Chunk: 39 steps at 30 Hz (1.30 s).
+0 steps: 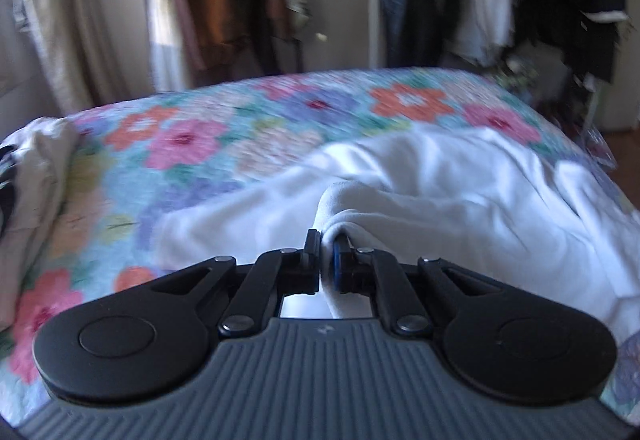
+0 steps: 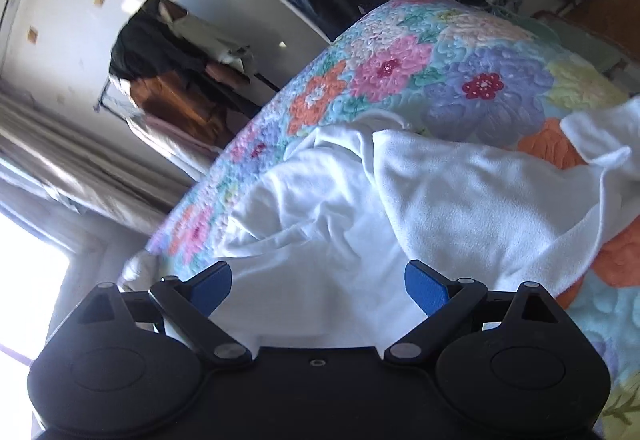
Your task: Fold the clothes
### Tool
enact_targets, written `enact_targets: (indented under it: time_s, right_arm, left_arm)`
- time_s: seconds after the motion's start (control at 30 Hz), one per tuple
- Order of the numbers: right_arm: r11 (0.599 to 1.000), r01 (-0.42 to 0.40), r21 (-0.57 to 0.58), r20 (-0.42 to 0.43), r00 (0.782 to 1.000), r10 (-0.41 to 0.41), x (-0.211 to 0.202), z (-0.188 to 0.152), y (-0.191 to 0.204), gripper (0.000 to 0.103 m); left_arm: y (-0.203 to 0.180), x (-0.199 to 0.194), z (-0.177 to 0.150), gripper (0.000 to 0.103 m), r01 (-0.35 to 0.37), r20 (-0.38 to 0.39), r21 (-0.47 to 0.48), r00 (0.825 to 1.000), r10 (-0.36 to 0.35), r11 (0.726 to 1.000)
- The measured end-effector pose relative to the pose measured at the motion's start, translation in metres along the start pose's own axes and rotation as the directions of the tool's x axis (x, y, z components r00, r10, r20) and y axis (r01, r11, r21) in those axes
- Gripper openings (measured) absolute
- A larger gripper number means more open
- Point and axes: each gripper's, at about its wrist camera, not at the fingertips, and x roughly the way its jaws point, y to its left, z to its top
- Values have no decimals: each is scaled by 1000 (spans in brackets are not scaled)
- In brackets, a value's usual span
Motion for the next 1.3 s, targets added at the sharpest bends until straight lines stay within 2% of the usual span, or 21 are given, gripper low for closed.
enact_targets:
  time_s: [0.13,0.2,0.3,0.4,0.53,0.6,0.63,0.7,0.73,0.77,0.8,0.83,0.93,1.0,1.03,1.1,1.23,1.3]
  right_arm:
    - [993,43,-114,-13,999,-45,13,-6,24,96]
    - [983,62,-170,-18,998,-66,20,-9,35,96]
    - [965,87,-248,-23,995,-96,30,-15,52,96]
    - [947,101,-306,-35,992,-117,38,-25,64,96]
    - [914,147,-379,-51,982,-179,48,-36,73,95]
    - [906,160,-392,-52,979,-195,49,-40,74,95]
    - [903,164,-397,-52,978,-201,49,-41,75,95]
    - [896,180,-406,-46,975,-216,50,-44,77,95]
    - [891,192,-412,-36,973,-227,50,-45,79,95]
    - [885,207,-417,-23,971,-238,51,-46,81,95]
    - [878,222,-423,-9,968,-249,51,-47,82,91]
    - [870,245,-428,16,964,-264,50,-46,85,83]
    - [838,298,-457,107,954,-281,45,-37,97,81]
    - [837,270,-476,120,963,-243,46,-28,108,80]
    - [841,239,-485,111,971,-212,48,-24,115,77]
    - [840,187,-510,91,982,-163,55,-18,128,68]
    - [789,128,-601,50,991,-122,79,-16,151,66]
    - [759,97,-643,28,994,-103,91,-15,163,67]
  left_arm:
    - [59,-29,-5,6,-94,40,-161,994,102,983]
    - [88,-44,-8,6,-137,54,-241,987,154,961]
    - [121,-65,-13,6,-194,79,-313,970,229,930]
    - [153,-69,-18,6,-191,20,-421,976,219,887]
    - [172,-54,-32,7,-203,-76,-488,979,191,849]
    - [171,-50,-39,9,-227,-100,-478,974,204,848]
    - [170,-48,-39,13,-239,-111,-468,971,211,851]
    - [167,-48,-40,33,-242,-143,-450,970,198,860]
    - [165,-48,-38,51,-227,-156,-450,972,174,864]
    - [163,-49,-35,59,-199,-152,-445,978,145,873]
    - [160,-51,-32,60,-170,-148,-439,982,116,882]
    - [154,-54,-25,63,-144,-138,-410,986,95,901]
    - [135,-59,-4,92,-78,-111,-306,993,46,949]
    - [120,-59,11,98,-54,-93,-217,995,34,975]
    - [112,-59,18,103,-42,-84,-172,996,28,984]
    - [108,-49,32,103,-8,-110,-149,994,-8,989]
    - [117,-12,52,103,106,-170,-251,974,-152,962]
    - [122,13,58,102,98,-202,-287,966,-161,953]
